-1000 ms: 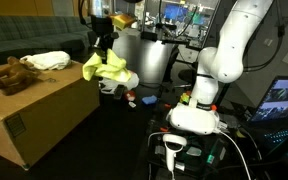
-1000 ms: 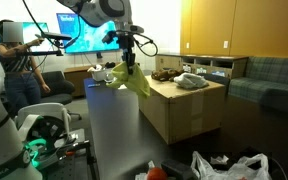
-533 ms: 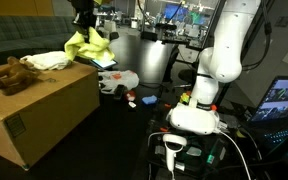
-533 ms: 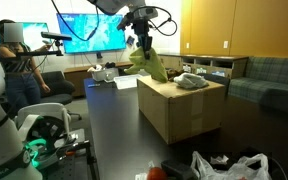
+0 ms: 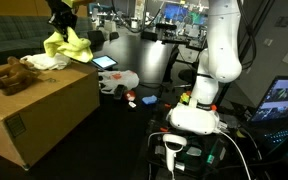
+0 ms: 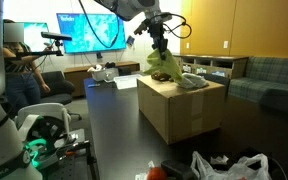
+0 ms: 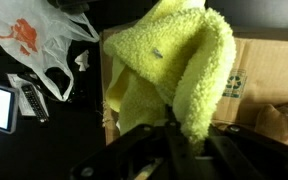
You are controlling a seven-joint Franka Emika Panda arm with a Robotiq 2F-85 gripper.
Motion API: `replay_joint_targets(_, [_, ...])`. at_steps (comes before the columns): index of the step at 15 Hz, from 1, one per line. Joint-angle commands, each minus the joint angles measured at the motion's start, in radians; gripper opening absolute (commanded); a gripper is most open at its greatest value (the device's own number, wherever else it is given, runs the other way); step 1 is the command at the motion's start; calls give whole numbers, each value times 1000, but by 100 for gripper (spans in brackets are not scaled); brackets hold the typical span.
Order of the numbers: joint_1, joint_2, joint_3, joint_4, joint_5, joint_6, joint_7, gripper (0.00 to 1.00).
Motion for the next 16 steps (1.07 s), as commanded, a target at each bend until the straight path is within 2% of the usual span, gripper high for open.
replay_joint_targets(1, [33,85,-27,137,-15,16,62,4])
replay_joint_targets(8, [97,181,-61,274,-15,58,178,3])
replay_joint_targets(11, [130,229,-72,327,-24,43,200,3])
replay_joint_targets(12, [138,240,-76,335,-21,41,204,35])
replay_joint_targets(13, [144,247,-77,340,-17,38,197,36])
replay_joint_targets(16, [150,243,-73,321,-24,32,176,57])
